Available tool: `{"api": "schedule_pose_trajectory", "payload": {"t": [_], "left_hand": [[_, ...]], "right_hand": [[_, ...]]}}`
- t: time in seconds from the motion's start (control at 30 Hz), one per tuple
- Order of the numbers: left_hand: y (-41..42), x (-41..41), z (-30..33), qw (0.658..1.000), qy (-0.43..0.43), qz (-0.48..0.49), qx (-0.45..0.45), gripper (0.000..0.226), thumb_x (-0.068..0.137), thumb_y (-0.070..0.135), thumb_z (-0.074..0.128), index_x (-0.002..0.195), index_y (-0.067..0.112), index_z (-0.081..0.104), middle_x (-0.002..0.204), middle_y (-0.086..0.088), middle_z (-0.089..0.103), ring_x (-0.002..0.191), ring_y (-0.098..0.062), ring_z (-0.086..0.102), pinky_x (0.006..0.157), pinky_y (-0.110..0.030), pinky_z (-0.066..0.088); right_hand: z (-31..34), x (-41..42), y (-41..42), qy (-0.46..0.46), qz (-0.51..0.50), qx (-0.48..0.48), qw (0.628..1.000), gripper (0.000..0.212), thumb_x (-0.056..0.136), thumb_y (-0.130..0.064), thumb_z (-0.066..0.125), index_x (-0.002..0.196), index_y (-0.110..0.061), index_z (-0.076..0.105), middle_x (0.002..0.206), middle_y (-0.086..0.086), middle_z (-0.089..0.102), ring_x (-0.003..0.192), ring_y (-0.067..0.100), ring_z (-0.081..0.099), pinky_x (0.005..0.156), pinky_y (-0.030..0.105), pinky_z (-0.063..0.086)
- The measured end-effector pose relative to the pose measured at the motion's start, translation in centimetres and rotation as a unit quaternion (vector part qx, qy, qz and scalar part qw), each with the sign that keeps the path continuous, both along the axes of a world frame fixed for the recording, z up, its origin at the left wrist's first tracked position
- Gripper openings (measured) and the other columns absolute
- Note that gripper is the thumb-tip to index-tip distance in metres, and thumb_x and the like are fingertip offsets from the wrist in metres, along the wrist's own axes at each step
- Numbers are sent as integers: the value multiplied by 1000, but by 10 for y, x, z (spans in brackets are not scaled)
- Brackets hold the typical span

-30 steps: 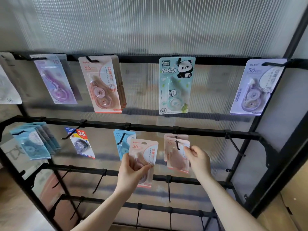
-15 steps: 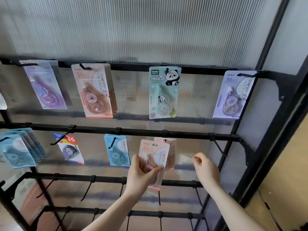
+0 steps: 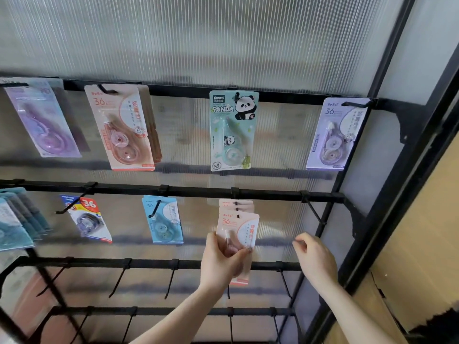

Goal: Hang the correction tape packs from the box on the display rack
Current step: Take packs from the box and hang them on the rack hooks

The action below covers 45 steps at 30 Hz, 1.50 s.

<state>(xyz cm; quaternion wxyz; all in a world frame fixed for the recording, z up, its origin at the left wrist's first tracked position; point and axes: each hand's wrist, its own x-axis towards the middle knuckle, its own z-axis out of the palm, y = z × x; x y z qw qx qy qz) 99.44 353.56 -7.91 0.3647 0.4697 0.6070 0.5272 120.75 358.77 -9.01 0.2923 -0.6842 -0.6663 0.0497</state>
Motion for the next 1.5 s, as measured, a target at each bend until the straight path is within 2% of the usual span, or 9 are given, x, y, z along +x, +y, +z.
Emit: {"api": "schedule_pose_trajectory", "payload": {"t": [0.13,0.2,0.4,0.5,0.67,0.93,1.23,1.43,1.5], "left_hand": [[5,4,-8,1000,5,-5,-15,48,74,30,81,95,12,42,92,7,62,86,-9,64,70,-28,59],[7,6,-11,1000,4,-3,-17,48,74,32,81,93,13,41,93,7,62,86,-7,64,69,-27,59],[10,16,-18,1000,-19,15,-18,51,72,35,82,91,11,41,90,-2,63,85,-14,66,70,-37,60],[10,19,-23,999,-28,21,-22,50,72,34,81,92,11,41,90,-2,63,85,-15,66,70,-37,60],[19,11,-27,999,14,25,-25,50,71,38,81,88,15,40,87,-1,62,83,-17,65,72,-40,58],[36,5,-27,998,51,3,-32,49,76,38,77,99,21,38,99,8,57,89,-8,62,74,-27,58],[53,6,-32,997,67,16,-32,50,76,38,77,101,20,38,101,4,56,87,-9,59,66,-17,51],[59,5,-37,997,70,17,-36,55,74,40,79,106,21,39,109,2,56,92,-10,59,74,-23,56],[58,3,-38,996,84,17,-37,60,71,43,80,111,21,40,111,3,54,96,-11,58,78,-25,56]], "right_hand": [[-2,5,-2,3,-3,-10,1000,20,96,-26,51,108,-15,61,95,-6,60,81,11,55,64,23,45],[-3,7,-3,0,-5,-17,1000,21,95,-27,52,110,-15,61,102,-3,63,87,14,58,67,23,46],[-9,11,-2,-4,-11,-25,1000,21,95,-27,52,110,-15,62,103,-1,63,90,18,60,71,29,49],[-9,12,-2,-8,-9,-30,999,21,95,-27,52,110,-15,62,103,-1,63,88,17,59,70,28,49],[-8,17,-1,-28,-2,-37,999,22,96,-29,50,111,-16,61,95,-6,58,78,9,53,61,18,40],[-14,22,3,-40,-3,-40,998,24,96,-29,50,112,-16,61,99,-2,61,77,11,53,58,17,36],[-21,21,7,-41,2,-44,998,24,96,-29,50,113,-17,61,100,-4,61,79,8,52,60,16,36],[-21,20,9,-56,16,-44,997,23,96,-30,49,112,-18,61,99,-6,60,77,6,52,54,9,29],[-22,18,11,-55,23,-44,997,24,96,-30,50,113,-18,61,99,-7,59,77,5,53,55,8,32]]}}
